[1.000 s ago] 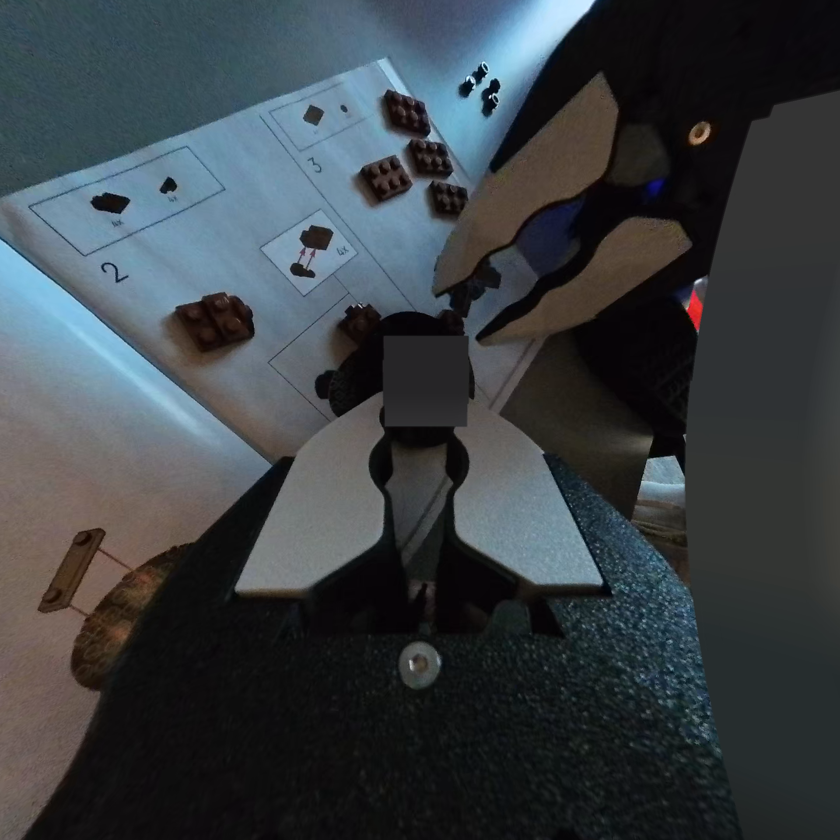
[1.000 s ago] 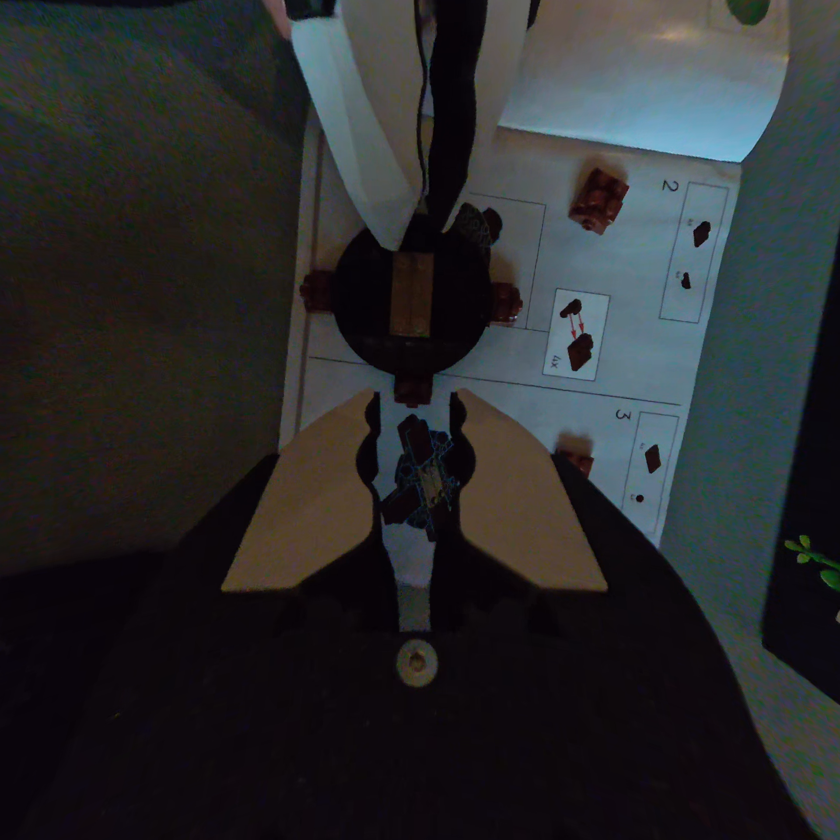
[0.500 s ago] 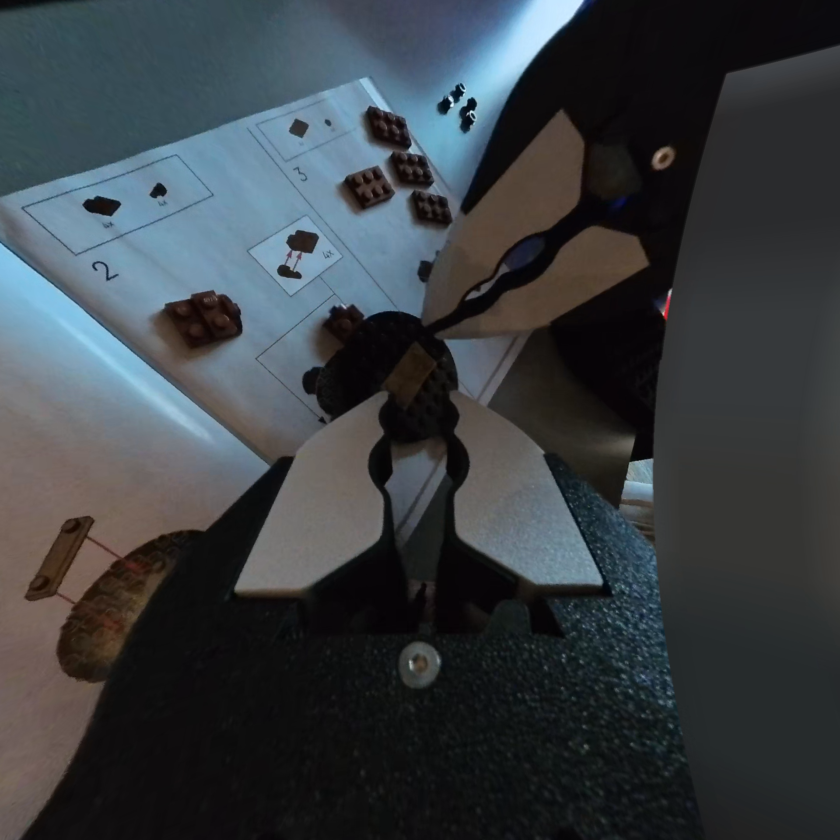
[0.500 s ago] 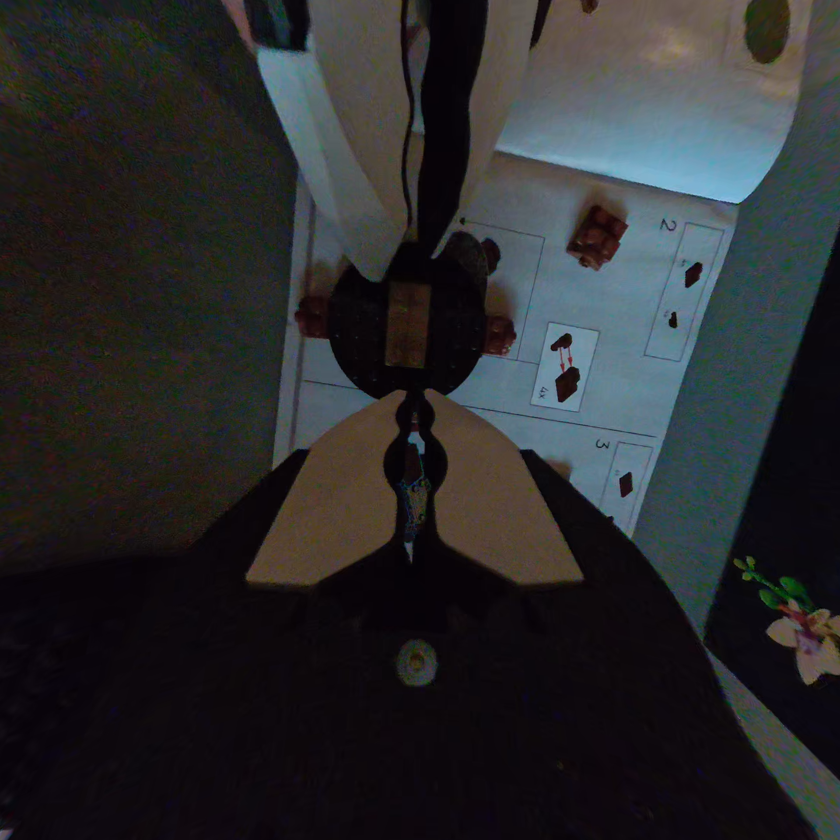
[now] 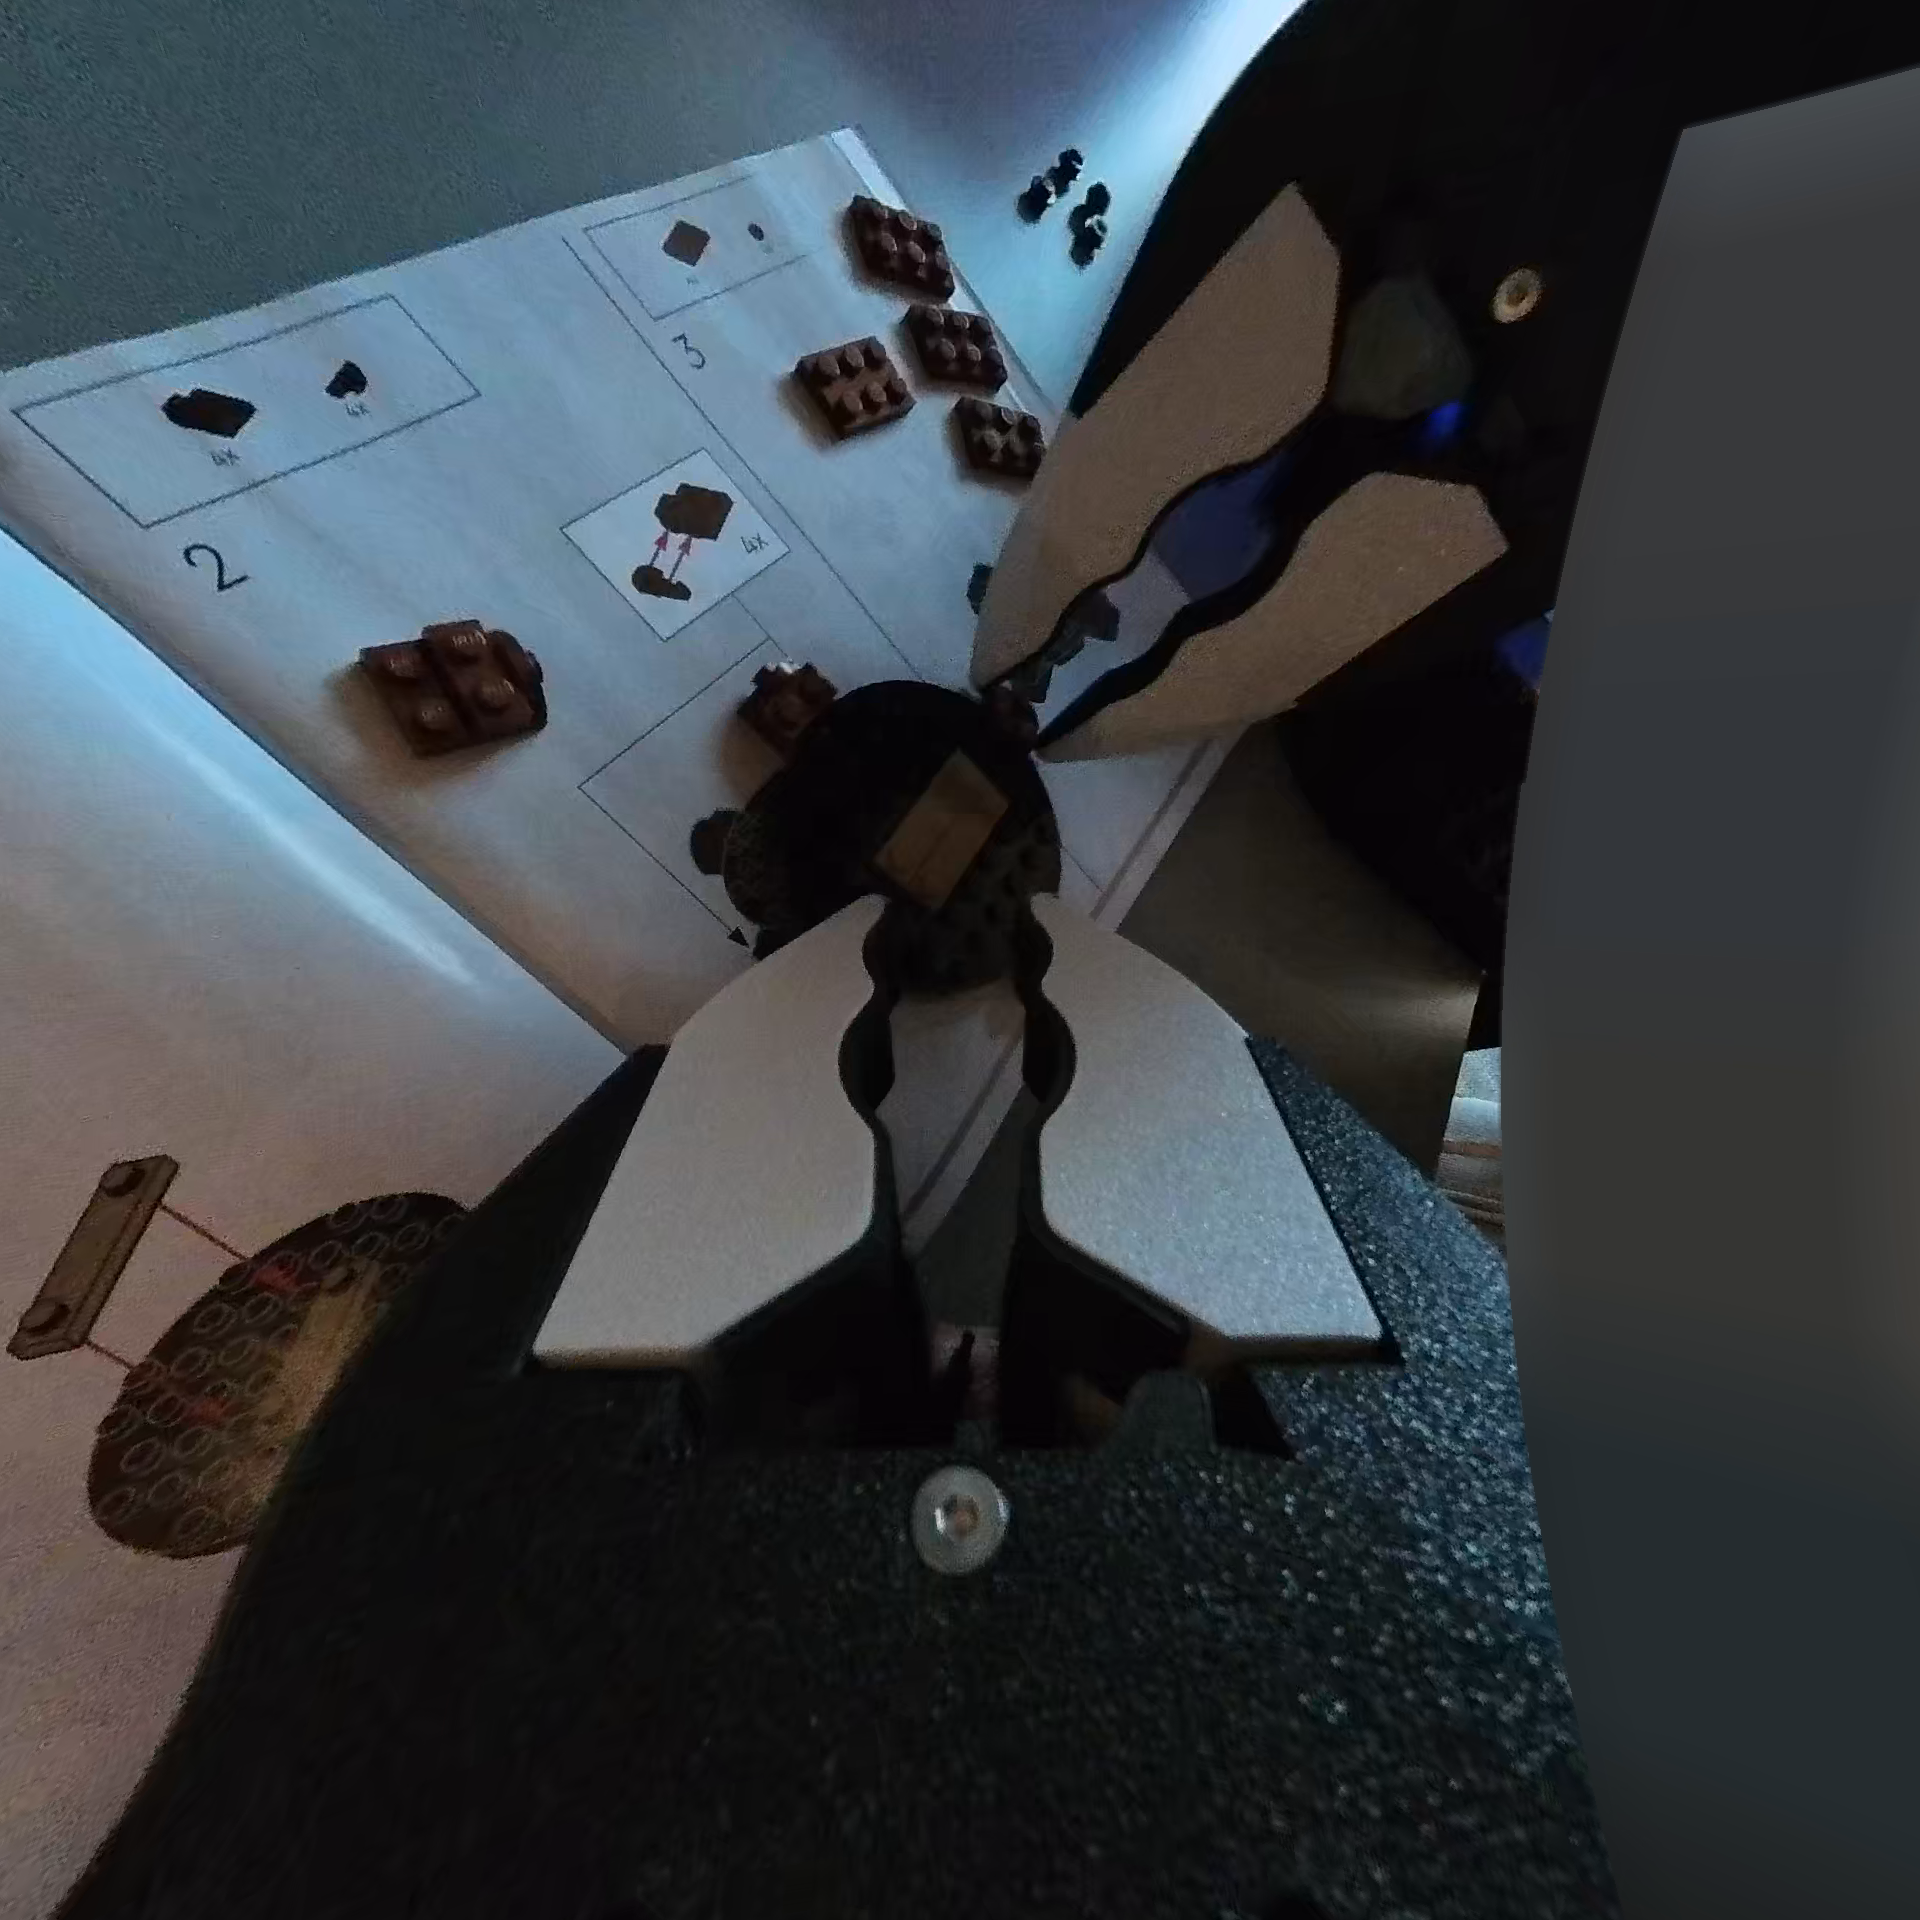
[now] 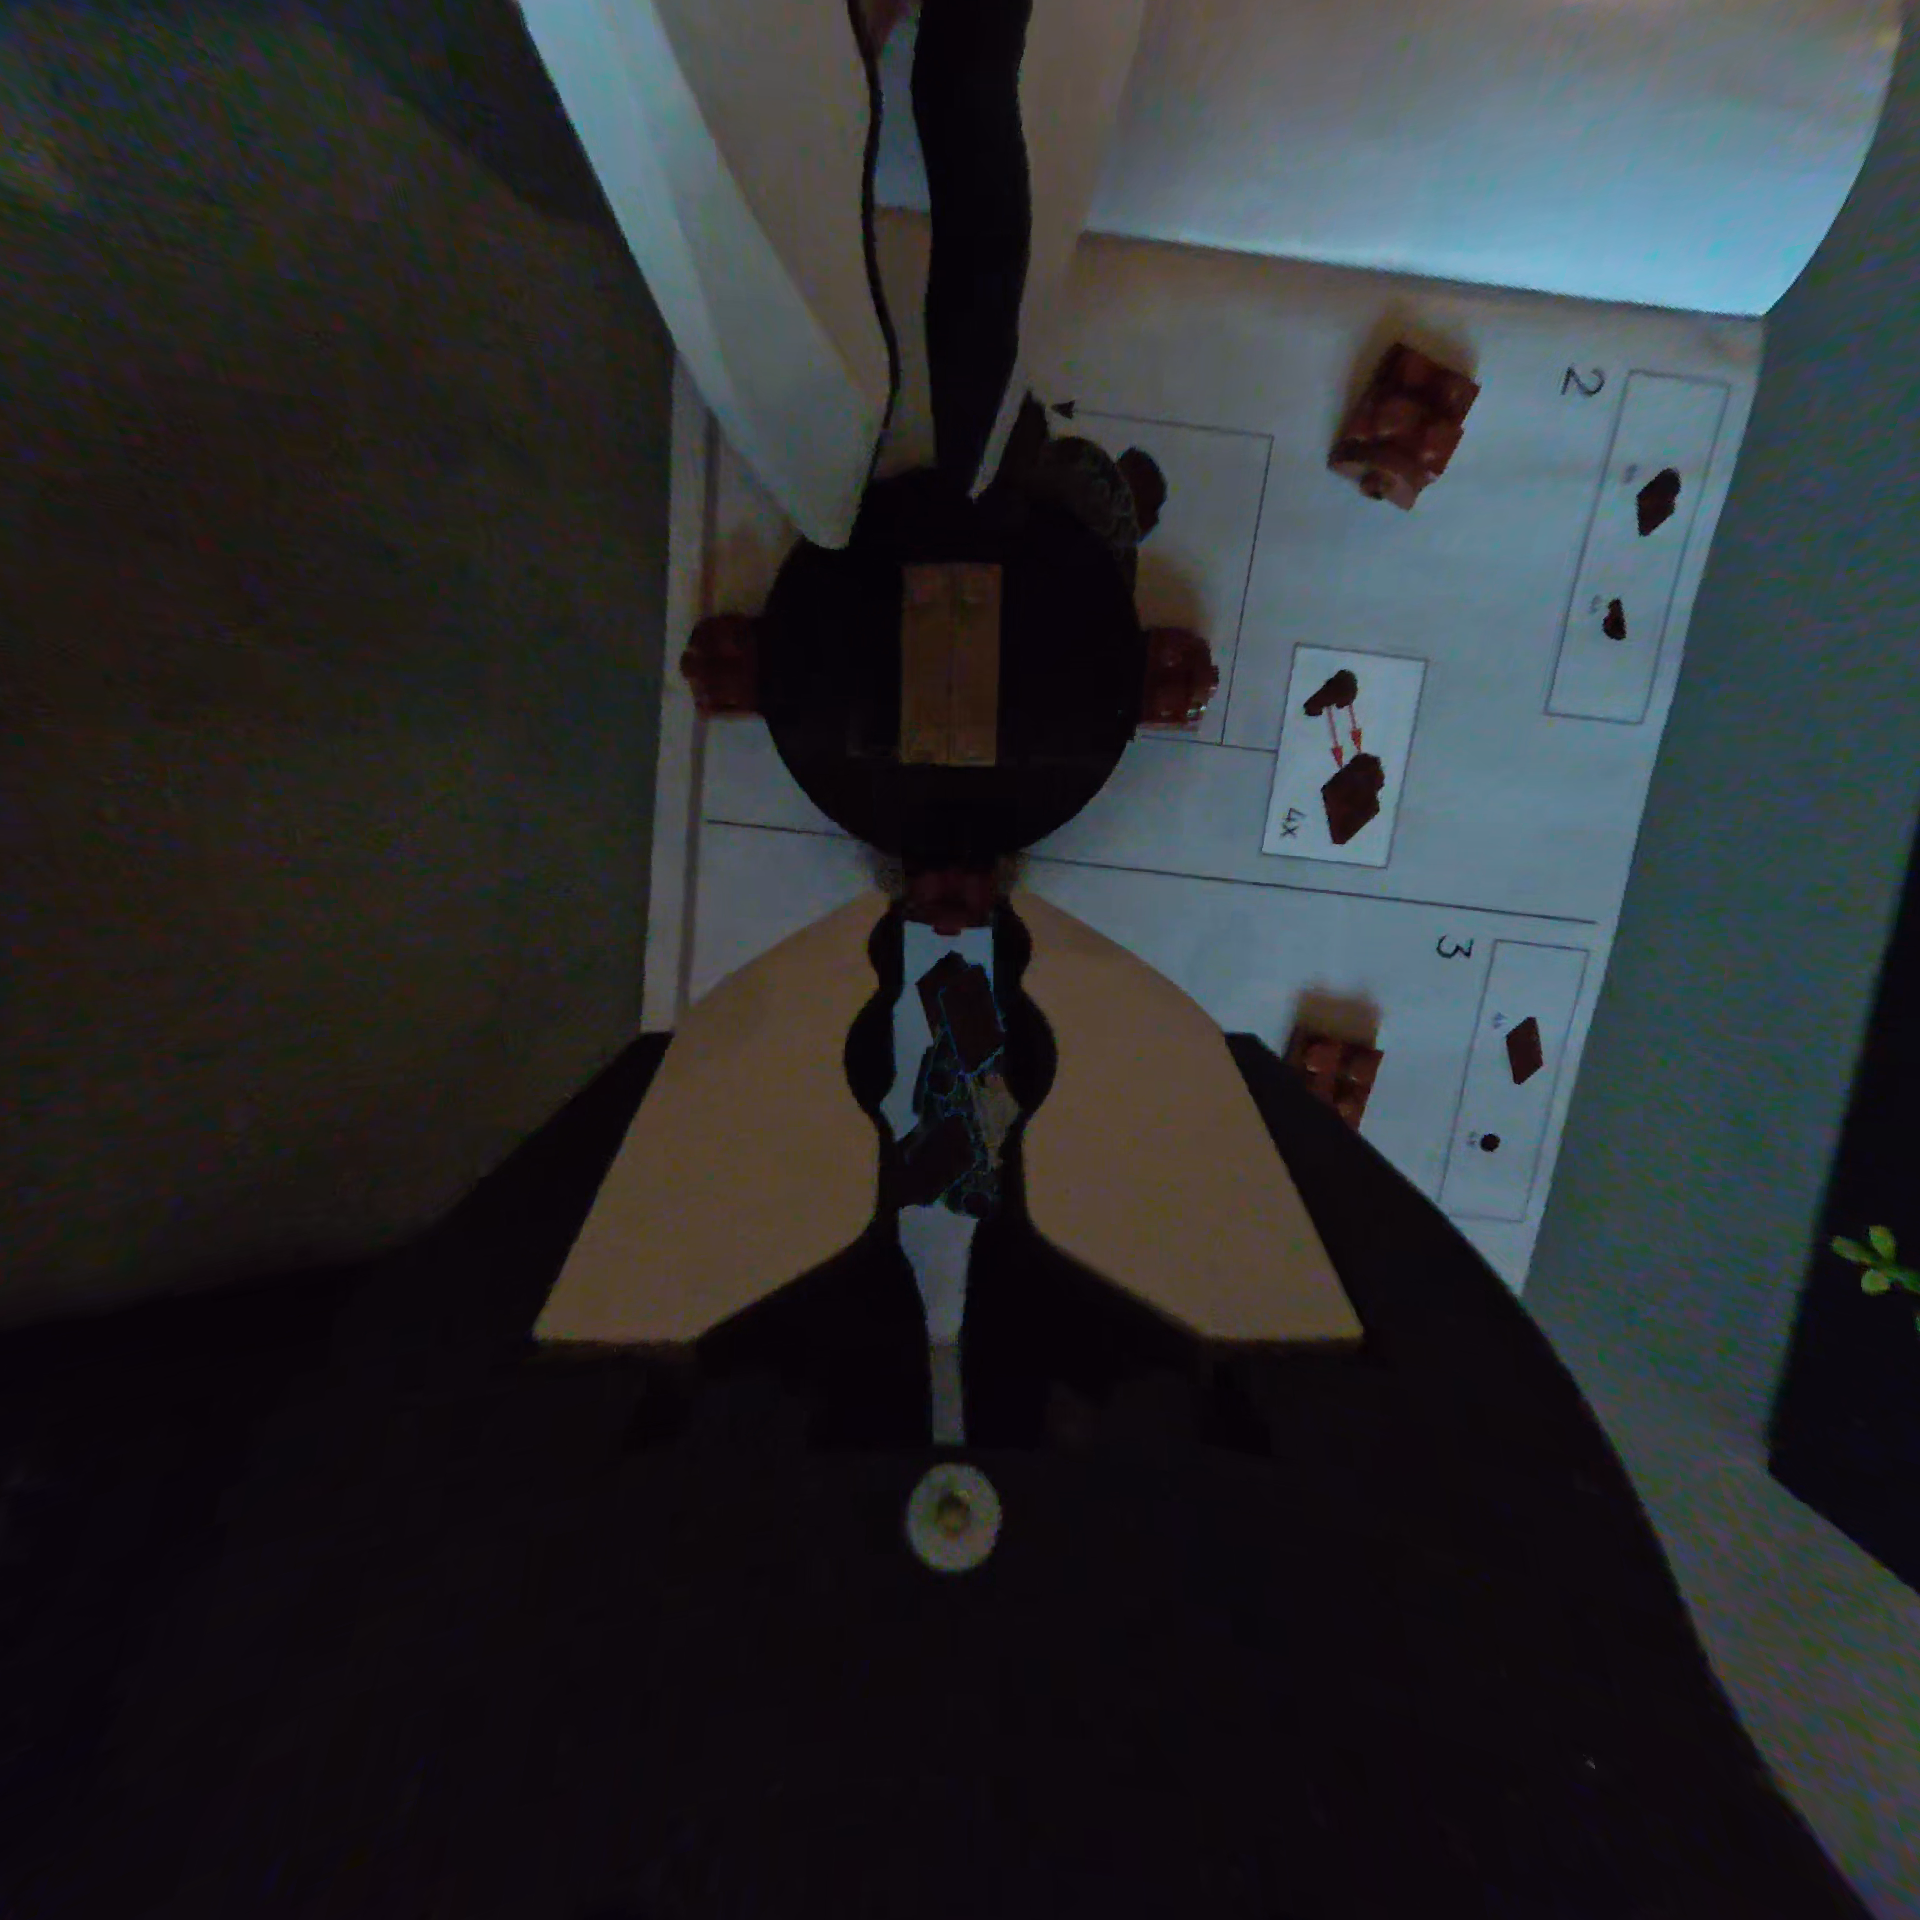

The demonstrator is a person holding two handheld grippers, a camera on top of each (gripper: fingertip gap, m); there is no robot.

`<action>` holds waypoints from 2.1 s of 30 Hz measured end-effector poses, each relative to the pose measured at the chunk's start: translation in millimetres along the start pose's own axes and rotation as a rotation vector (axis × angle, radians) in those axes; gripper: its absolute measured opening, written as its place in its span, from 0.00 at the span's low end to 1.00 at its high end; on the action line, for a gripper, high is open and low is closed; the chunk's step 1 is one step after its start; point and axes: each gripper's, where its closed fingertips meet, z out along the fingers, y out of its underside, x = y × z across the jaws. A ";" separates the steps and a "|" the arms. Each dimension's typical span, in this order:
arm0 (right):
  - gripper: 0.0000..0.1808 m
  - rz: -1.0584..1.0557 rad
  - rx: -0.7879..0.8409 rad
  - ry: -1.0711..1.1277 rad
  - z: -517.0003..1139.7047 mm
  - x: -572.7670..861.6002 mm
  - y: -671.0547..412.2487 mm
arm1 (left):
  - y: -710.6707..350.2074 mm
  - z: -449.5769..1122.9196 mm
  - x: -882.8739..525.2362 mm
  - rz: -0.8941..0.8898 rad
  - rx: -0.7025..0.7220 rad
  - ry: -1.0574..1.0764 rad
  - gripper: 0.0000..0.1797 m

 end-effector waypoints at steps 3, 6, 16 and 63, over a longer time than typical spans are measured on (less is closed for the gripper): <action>0.08 -0.008 0.003 -0.009 0.5 0.2 -0.9 | 0.5 0.9 0.2 -0.002 -0.005 0.001 0.11; 0.08 -0.025 0.004 -0.011 0.7 -0.2 -1.0 | 0.9 2.0 -0.8 -0.006 -0.005 0.001 0.11; 0.01 -0.026 0.029 -0.001 -11.4 2.6 -17.0 | -1.7 -1.3 1.5 -0.001 0.011 0.009 0.11; 0.00 -0.017 -0.124 -0.057 -26.5 6.3 -21.3 | -0.5 2.4 -0.1 -0.015 0.007 0.077 0.10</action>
